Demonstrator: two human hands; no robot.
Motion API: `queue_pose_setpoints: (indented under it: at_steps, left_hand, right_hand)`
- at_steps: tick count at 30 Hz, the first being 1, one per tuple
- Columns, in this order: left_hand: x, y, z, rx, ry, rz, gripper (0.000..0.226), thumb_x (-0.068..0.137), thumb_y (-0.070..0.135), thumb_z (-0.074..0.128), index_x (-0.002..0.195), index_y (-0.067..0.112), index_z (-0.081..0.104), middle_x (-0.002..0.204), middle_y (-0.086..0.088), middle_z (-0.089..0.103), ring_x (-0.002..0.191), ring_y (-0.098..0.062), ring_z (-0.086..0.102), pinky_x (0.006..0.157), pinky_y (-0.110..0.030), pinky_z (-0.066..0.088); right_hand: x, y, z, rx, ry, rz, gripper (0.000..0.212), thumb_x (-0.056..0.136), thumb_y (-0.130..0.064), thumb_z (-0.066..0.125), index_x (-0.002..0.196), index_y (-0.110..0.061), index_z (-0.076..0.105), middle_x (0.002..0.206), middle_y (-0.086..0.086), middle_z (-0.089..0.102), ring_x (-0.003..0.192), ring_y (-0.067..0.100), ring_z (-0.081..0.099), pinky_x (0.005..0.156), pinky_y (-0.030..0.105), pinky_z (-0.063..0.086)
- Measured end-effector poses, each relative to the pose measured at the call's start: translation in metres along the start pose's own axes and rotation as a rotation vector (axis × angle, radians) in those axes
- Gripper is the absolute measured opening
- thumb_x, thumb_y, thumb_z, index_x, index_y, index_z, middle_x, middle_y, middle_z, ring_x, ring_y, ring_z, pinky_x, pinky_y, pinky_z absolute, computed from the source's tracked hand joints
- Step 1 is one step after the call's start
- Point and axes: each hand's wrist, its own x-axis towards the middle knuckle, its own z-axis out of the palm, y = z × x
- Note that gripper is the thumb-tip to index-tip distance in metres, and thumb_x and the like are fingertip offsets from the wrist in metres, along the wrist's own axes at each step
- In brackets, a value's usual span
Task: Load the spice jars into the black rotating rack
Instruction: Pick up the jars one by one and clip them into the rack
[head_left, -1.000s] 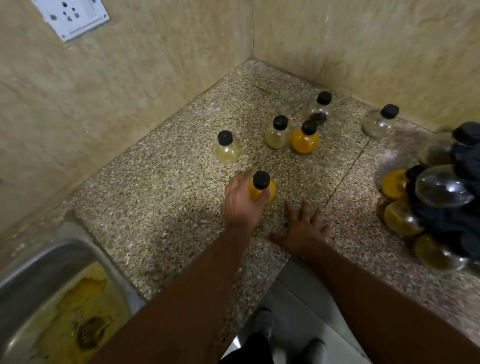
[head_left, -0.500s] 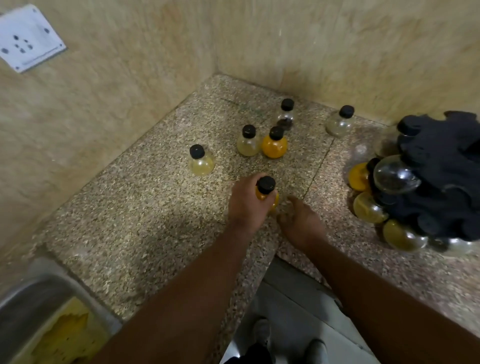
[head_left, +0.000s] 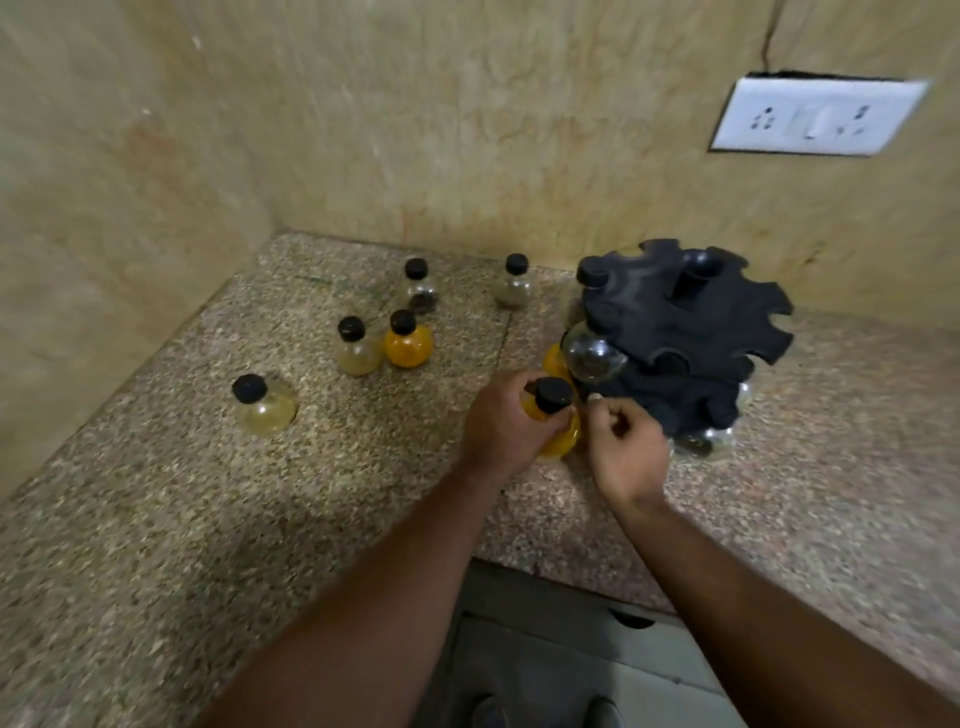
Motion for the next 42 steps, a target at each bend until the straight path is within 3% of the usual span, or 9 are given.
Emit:
queue_pose_setpoints:
  at_steps: [5, 9, 16, 18, 21, 28, 35, 39, 42]
  left_hand:
    - [0.006, 0.032, 0.021, -0.071, -0.074, 0.048, 0.050, 0.067, 0.050, 0.085, 0.109, 0.026, 0.073, 0.104, 0.008, 0.071, 0.093, -0.006, 0.064, 0.077, -0.025, 0.053]
    - [0.011, 0.058, 0.033, -0.147, -0.124, 0.124, 0.045, 0.066, 0.046, 0.087, 0.104, 0.025, 0.074, 0.101, 0.012, 0.070, 0.091, -0.001, 0.064, 0.074, -0.017, 0.052]
    - [0.024, 0.088, 0.053, -0.148, -0.118, 0.215, 0.051, 0.072, 0.041, 0.086, 0.116, 0.021, 0.070, 0.108, 0.008, 0.057, 0.102, -0.009, 0.060, 0.087, -0.024, 0.051]
    - [0.027, 0.087, 0.057, -0.111, -0.117, 0.213, 0.054, 0.075, 0.042, 0.084, 0.122, 0.022, 0.067, 0.112, 0.005, 0.055, 0.106, -0.012, 0.059, 0.091, -0.029, 0.052]
    - [0.029, 0.085, 0.061, -0.052, -0.111, 0.221, 0.057, 0.079, 0.044, 0.081, 0.128, 0.021, 0.064, 0.115, 0.001, 0.052, 0.108, -0.015, 0.056, 0.091, -0.030, 0.051]
    - [0.034, 0.085, 0.072, 0.017, -0.082, 0.177, 0.055, 0.087, 0.050, 0.070, 0.133, 0.022, 0.057, 0.123, 0.001, 0.049, 0.114, -0.017, 0.055, 0.085, -0.036, 0.054]
    - [0.043, 0.086, 0.079, 0.027, -0.064, 0.140, 0.055, 0.090, 0.043, 0.070, 0.137, 0.019, 0.056, 0.128, -0.002, 0.047, 0.117, -0.017, 0.053, 0.090, -0.029, 0.050]
    - [0.055, 0.087, 0.081, 0.065, -0.041, 0.079, 0.057, 0.090, 0.042, 0.070, 0.139, 0.017, 0.055, 0.133, -0.004, 0.047, 0.121, -0.020, 0.052, 0.093, -0.030, 0.048]
    - [0.062, 0.087, 0.085, 0.072, -0.019, 0.053, 0.058, 0.090, 0.042, 0.069, 0.140, 0.016, 0.055, 0.136, -0.005, 0.049, 0.123, -0.023, 0.054, 0.097, -0.038, 0.050]
  right_hand:
    - [0.020, 0.008, -0.039, 0.295, 0.028, 0.106, 0.031, 0.085, -0.054, 0.066, 0.081, -0.024, 0.074, 0.074, -0.008, 0.071, 0.076, 0.015, 0.064, 0.073, 0.035, 0.051]
    - [0.031, 0.004, -0.068, 0.519, 0.084, 0.212, 0.046, 0.088, -0.051, 0.068, 0.079, -0.006, 0.072, 0.072, 0.007, 0.066, 0.070, 0.021, 0.060, 0.067, 0.036, 0.050]
    - [0.055, -0.005, -0.098, 0.692, -0.015, 0.380, 0.028, 0.093, -0.038, 0.069, 0.092, -0.011, 0.075, 0.068, 0.005, 0.065, 0.057, 0.020, 0.056, 0.052, 0.027, 0.048]
    - [0.060, -0.012, -0.100, 0.701, -0.062, 0.395, 0.017, 0.094, -0.030, 0.068, 0.087, -0.016, 0.074, 0.064, 0.004, 0.060, 0.051, 0.017, 0.051, 0.045, 0.023, 0.043]
    - [0.064, -0.018, -0.099, 0.697, -0.107, 0.412, 0.022, 0.097, -0.024, 0.065, 0.076, -0.017, 0.068, 0.054, 0.001, 0.053, 0.041, 0.013, 0.042, 0.037, 0.018, 0.034]
    - [0.070, -0.018, -0.093, 0.782, -0.116, 0.415, 0.023, 0.099, -0.013, 0.061, 0.076, -0.011, 0.064, 0.058, 0.002, 0.066, 0.041, 0.007, 0.058, 0.039, 0.017, 0.044]
    - [0.082, -0.009, -0.082, 0.728, -0.094, 0.405, 0.016, 0.097, -0.018, 0.065, 0.085, -0.009, 0.071, 0.087, 0.012, 0.075, 0.081, 0.026, 0.071, 0.075, 0.038, 0.060]
    - [0.090, -0.011, -0.079, 0.657, -0.107, 0.382, 0.018, 0.099, -0.023, 0.063, 0.089, -0.010, 0.071, 0.086, 0.008, 0.072, 0.068, 0.016, 0.065, 0.054, 0.027, 0.050]
    - [0.098, -0.010, -0.081, 0.627, -0.156, 0.385, 0.019, 0.099, -0.026, 0.063, 0.091, -0.011, 0.072, 0.085, 0.008, 0.070, 0.059, 0.012, 0.057, 0.052, 0.026, 0.044]
